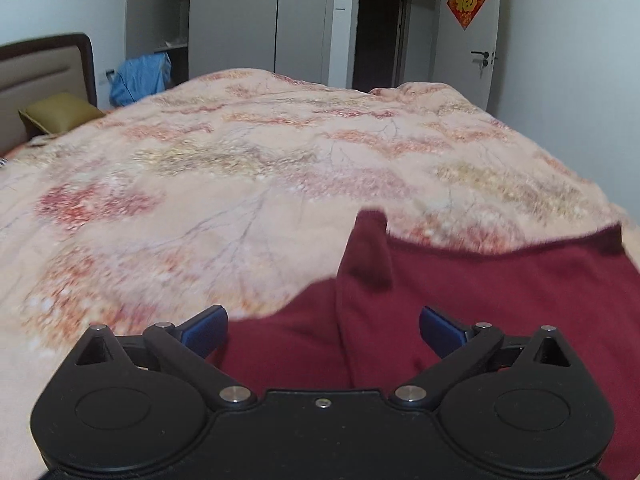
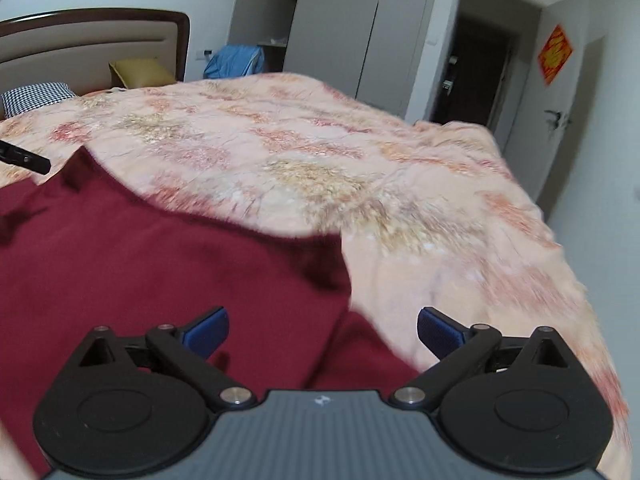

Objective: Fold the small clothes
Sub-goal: 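Lay the hem onto the collar and open both grippers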

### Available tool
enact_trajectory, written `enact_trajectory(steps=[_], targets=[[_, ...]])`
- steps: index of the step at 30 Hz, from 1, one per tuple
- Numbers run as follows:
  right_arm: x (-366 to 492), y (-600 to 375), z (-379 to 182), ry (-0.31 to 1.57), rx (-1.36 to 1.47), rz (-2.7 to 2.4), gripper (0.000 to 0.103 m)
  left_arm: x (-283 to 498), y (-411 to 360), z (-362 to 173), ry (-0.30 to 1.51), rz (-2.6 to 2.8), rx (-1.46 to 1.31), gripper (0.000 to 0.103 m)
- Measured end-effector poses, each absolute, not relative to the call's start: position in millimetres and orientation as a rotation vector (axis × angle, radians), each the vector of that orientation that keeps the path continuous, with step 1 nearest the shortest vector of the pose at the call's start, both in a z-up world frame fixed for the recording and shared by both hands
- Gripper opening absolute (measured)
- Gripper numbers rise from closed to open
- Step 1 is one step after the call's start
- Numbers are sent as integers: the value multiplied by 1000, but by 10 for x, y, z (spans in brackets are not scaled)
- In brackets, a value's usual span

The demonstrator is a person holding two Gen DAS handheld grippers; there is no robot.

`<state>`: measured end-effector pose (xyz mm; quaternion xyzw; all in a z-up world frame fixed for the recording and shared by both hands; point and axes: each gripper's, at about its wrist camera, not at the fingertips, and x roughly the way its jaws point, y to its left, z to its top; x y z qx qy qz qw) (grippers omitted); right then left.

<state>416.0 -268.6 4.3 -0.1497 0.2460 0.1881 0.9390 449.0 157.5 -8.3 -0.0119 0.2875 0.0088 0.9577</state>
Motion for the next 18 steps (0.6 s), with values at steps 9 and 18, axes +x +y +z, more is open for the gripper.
enact_trajectory(steps=[9,18], targets=[[3107,-2874,-400,438,-289,204,103,4251,1772,-481,527,100,-117,103],[2950,-3140,-324,431,-80,192,103,3741,1845,-137,430,112,-234,102]])
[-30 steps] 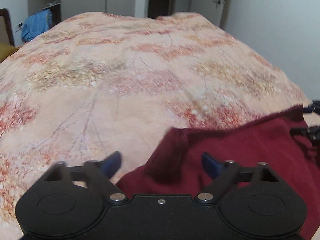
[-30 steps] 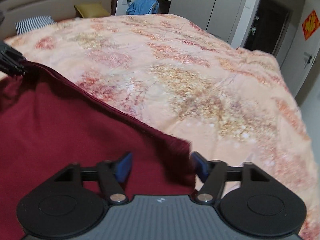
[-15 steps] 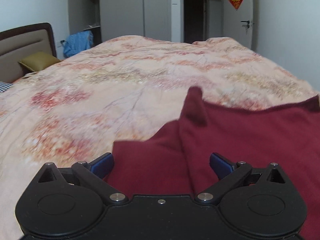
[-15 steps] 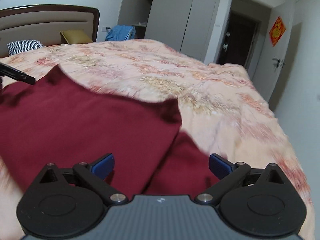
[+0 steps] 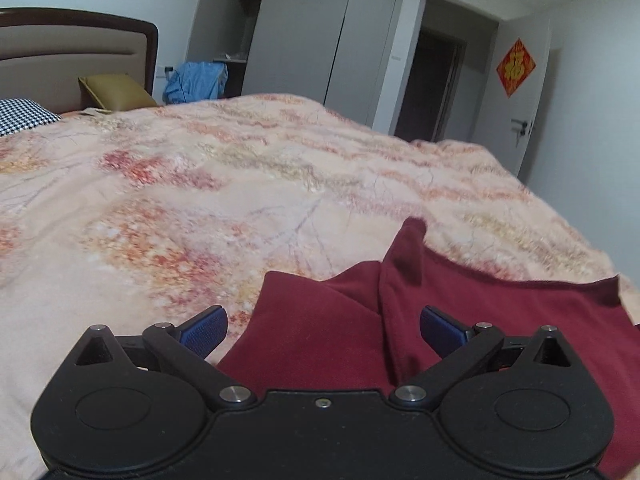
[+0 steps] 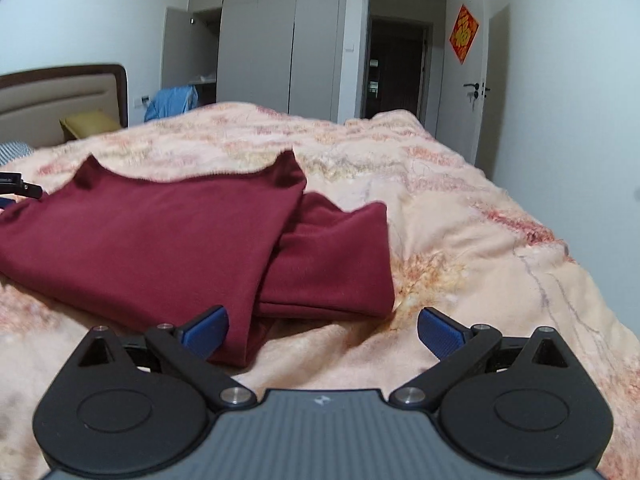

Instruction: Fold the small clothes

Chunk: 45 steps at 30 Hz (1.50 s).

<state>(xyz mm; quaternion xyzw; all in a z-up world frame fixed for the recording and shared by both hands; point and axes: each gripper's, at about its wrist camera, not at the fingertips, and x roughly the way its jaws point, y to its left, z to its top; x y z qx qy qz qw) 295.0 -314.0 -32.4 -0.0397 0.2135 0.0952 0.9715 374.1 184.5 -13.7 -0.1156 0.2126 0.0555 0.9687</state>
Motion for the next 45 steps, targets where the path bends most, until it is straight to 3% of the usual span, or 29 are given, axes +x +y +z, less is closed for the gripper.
enact_trajectory(steps=[9,17,26,39,45], targets=[[2873,-3105,-573,502,-55,105,103,2930,1566,-259,477,126,-297,102],[2807,-2968,-661,468,-147,64,103,2746,1305,-583,486,91,-521,102],[2427,-2801,-376,265,-112,103,103,2748,1317,-651,447,87,-570,102],[3317,-1533,5,239,-187,333,103,2695,1457,-641,426,56,-684,102],[3707,-1120,-229,359,-264,343,103,2652,1479,-615,428,17,-758,102]])
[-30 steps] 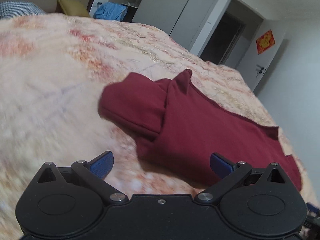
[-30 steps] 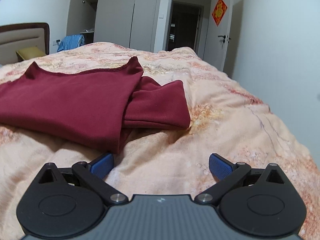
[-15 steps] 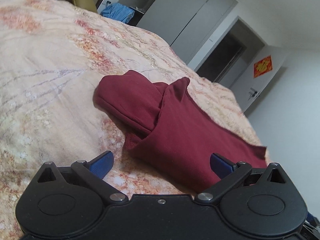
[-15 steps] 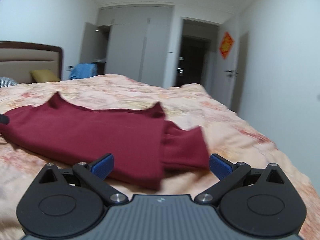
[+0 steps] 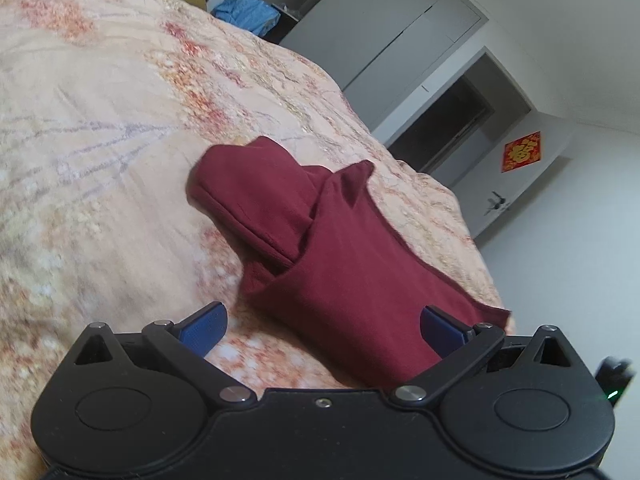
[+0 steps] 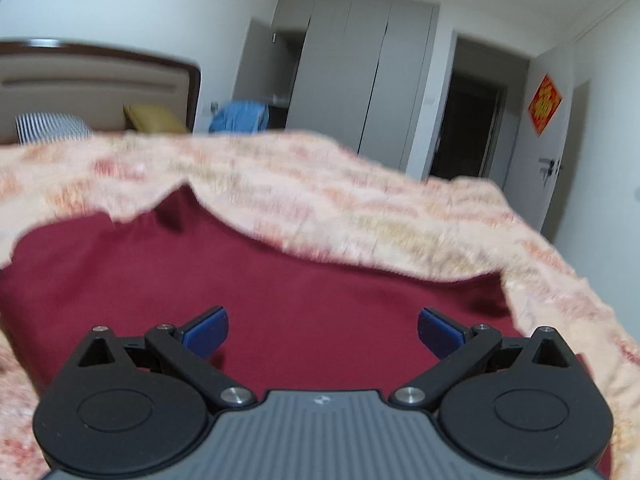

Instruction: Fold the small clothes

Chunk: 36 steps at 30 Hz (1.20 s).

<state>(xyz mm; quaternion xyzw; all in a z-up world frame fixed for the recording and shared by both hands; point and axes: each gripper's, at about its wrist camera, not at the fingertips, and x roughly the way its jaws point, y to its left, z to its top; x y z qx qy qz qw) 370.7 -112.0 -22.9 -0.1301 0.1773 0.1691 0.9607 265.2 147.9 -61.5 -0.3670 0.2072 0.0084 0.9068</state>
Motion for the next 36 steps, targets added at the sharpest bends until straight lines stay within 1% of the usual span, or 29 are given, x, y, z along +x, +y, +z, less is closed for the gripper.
enact_trajectory(steps=[5,9,14,21,26,36], targets=[[3509,-1135,-466,352,-269,362,103,2723,1435,-649,420,-31,-814,102],[3551,-1170,-537,382,-241,378,103,2790,1321,-663,414,-31,-811,102],[3638,-1309,-567,429,-135,423,103,2808,1217,-689,407,-1,-753,102],[3611,-1313,-563,425,-131,421,103,2808,1196,-686,410,5,-743,102],[3603,-1330,-559,424,-129,421,103,2804,1174,-665,404,-50,-789,102],[3604,-1319,-559,423,-130,421,103,3329,1298,-693,414,15,-826,102]])
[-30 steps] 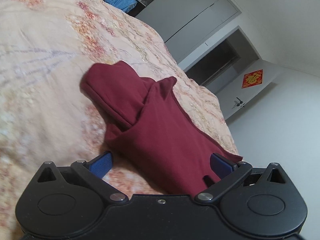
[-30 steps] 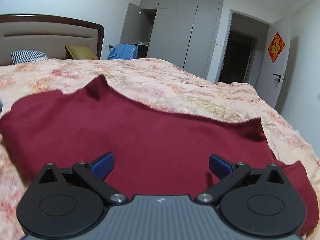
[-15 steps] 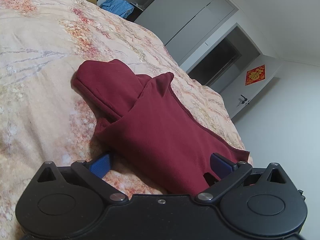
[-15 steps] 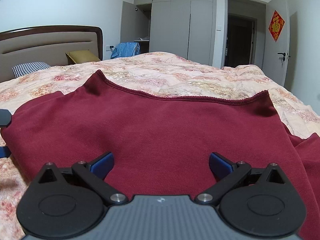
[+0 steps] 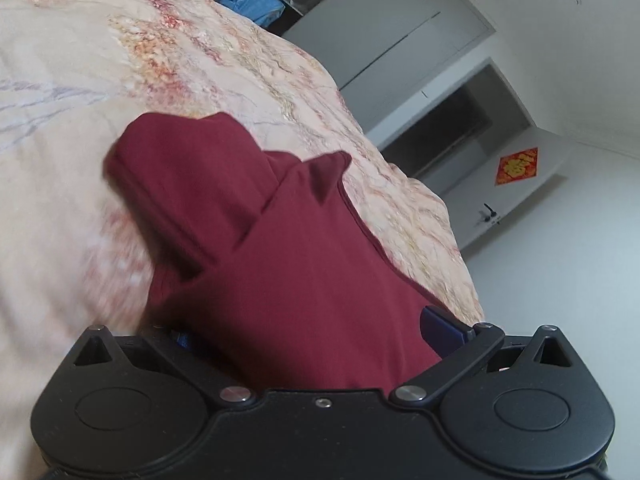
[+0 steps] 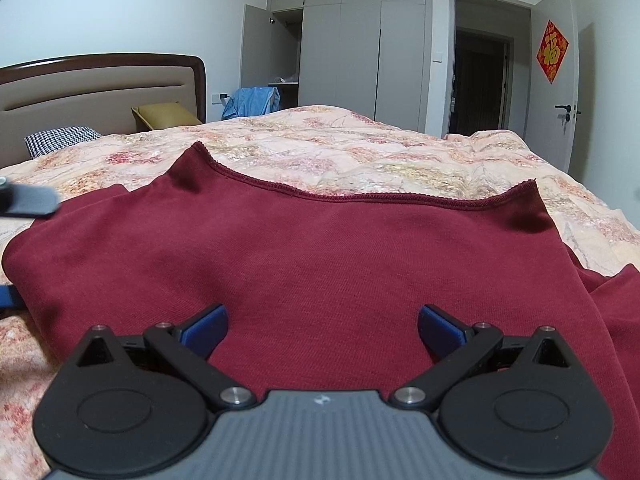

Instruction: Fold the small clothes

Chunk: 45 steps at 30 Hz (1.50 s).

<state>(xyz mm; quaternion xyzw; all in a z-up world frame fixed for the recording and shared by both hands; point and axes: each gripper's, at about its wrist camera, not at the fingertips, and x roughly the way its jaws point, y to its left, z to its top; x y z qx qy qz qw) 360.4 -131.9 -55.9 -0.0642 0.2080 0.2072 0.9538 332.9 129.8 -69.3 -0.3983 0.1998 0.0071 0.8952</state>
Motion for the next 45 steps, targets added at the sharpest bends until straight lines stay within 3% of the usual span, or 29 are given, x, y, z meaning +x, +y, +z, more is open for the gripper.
enact_trajectory(steps=[14,29,32,35,37,39,45], targets=[[3598,-1317,-547,417,-130,420,103,3427,1189,-836,350,18,-671,102],[3597,-1315,-538,414,-129,420,103,3415,1242,-814,359,23,-699,99],[3596,-1315,-540,413,-130,421,103,3436,1293,-760,377,67,-747,93],[3597,-1316,-541,412,-130,421,103,3456,1312,-731,393,121,-750,77],[3598,-1316,-540,413,-128,421,103,3477,1305,-710,415,159,-735,61],[3607,-1342,-511,423,-115,424,103,3506,1309,-673,440,185,-713,35],[3438,-1630,-298,476,-73,410,103,3596,1156,-366,440,153,-554,23]])
